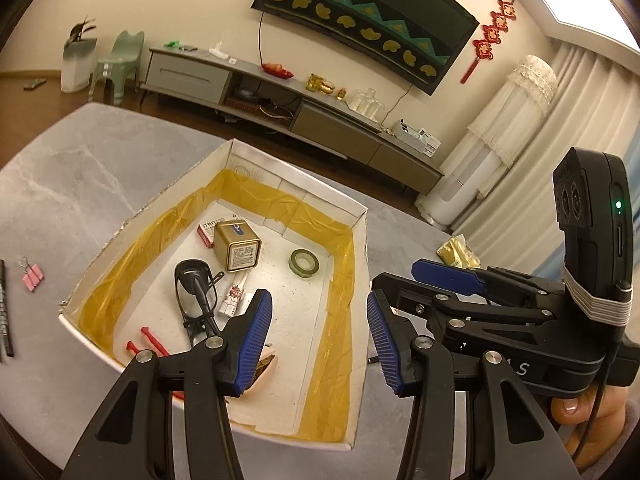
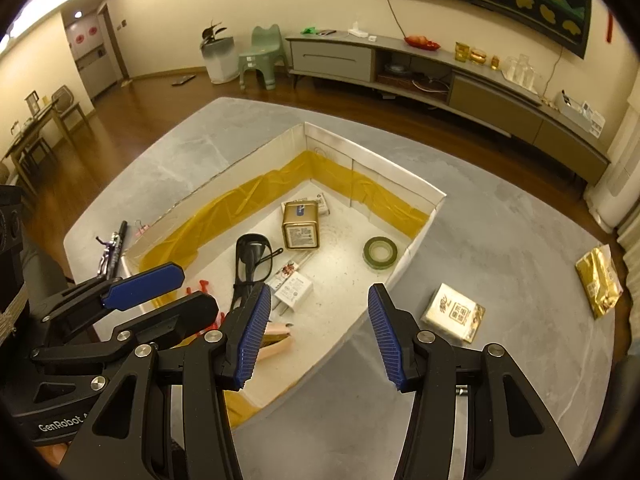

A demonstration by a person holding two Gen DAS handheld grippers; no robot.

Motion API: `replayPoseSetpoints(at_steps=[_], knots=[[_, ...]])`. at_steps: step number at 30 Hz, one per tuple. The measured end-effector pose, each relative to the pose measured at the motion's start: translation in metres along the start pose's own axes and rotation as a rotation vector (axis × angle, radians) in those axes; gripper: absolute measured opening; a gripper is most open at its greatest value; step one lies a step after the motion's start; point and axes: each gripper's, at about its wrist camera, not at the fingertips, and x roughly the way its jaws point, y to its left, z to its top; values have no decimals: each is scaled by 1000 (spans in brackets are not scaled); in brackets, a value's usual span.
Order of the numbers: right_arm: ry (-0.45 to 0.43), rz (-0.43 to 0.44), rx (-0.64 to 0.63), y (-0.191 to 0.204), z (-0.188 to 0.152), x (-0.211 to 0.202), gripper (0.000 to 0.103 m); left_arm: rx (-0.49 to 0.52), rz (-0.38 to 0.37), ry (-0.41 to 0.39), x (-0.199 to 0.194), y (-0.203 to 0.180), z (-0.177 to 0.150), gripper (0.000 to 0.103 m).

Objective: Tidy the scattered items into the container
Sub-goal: 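Move both grippers out of the box toward the tissue pack and black pen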

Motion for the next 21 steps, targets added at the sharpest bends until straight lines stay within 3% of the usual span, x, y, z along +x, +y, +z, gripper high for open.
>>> replayPoseSetpoints(at_steps=[12,21], knots=[[-48,34,69,-18,-33,-28,54,94,3,-14,-17,-36,-19,50],[-80,34,200,-68,-77,-40,54,195,-70,35,-1,-81,-43,50]])
